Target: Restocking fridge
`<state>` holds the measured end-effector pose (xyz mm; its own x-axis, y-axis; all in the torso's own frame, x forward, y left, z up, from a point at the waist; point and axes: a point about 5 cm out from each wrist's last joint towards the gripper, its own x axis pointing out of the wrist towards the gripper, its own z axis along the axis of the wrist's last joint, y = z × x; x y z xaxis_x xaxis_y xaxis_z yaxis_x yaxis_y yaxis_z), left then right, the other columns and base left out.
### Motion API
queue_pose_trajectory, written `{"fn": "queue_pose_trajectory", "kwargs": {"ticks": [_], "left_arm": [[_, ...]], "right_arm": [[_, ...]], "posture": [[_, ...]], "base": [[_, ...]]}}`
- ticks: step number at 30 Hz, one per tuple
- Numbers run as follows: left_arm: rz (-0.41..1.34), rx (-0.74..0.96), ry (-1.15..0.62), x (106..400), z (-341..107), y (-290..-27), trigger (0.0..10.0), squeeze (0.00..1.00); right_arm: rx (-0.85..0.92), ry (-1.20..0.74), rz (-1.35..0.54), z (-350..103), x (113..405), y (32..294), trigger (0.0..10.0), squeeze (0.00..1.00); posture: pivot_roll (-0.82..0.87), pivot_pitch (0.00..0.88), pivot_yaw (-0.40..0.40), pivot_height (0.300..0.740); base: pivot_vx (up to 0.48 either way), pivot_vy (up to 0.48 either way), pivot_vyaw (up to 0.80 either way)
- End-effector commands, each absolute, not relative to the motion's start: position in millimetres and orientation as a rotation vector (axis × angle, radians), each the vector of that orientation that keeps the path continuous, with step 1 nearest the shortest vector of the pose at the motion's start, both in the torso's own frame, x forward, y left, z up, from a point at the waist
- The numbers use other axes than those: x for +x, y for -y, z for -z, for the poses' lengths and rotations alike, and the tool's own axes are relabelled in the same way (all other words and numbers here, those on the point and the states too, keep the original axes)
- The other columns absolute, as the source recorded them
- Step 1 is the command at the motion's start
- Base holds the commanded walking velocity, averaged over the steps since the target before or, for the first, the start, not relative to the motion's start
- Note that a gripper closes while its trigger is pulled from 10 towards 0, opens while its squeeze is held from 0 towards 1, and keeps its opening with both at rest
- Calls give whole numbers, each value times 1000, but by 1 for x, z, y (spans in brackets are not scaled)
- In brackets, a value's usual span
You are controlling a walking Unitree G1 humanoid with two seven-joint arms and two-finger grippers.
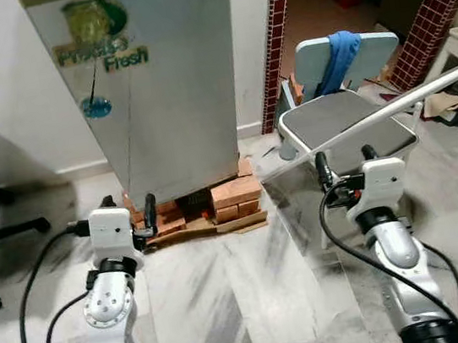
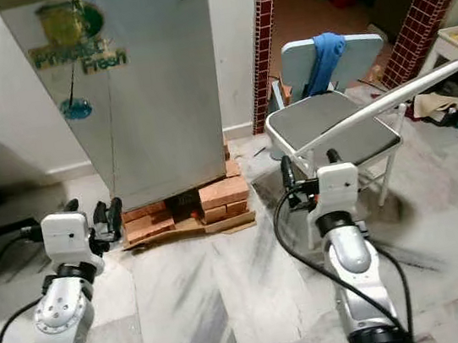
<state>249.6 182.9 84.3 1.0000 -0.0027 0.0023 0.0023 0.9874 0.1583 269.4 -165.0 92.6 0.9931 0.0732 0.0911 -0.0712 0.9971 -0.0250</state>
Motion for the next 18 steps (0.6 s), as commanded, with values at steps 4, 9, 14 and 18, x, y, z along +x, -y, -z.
{"fn": "queue_pose_trajectory", "kwargs": {"ticks": [4, 9, 14, 18], "left_arm": [[-13, 163, 1, 249, -85, -185, 10000, 0], [-13, 157, -5, 248, -84, -187, 10000, 0], [-7, 155, -3, 251, -86, -187, 10000, 0], [9, 167, -1, 253, -87, -185, 10000, 0]], "right_arm": [[-38, 89, -68, -95, 268, 170, 10000, 0], [-52, 91, -76, -95, 270, 169, 10000, 0], [-60, 91, -78, -95, 272, 169, 10000, 0], [-68, 96, -74, -97, 274, 171, 10000, 0]], "posture": [[53, 52, 18, 740], [65, 55, 29, 740], [61, 54, 36, 740], [61, 49, 37, 740]], "base": [[0, 480, 0], [0, 480, 0], [0, 480, 0], [0, 480, 0]]}}
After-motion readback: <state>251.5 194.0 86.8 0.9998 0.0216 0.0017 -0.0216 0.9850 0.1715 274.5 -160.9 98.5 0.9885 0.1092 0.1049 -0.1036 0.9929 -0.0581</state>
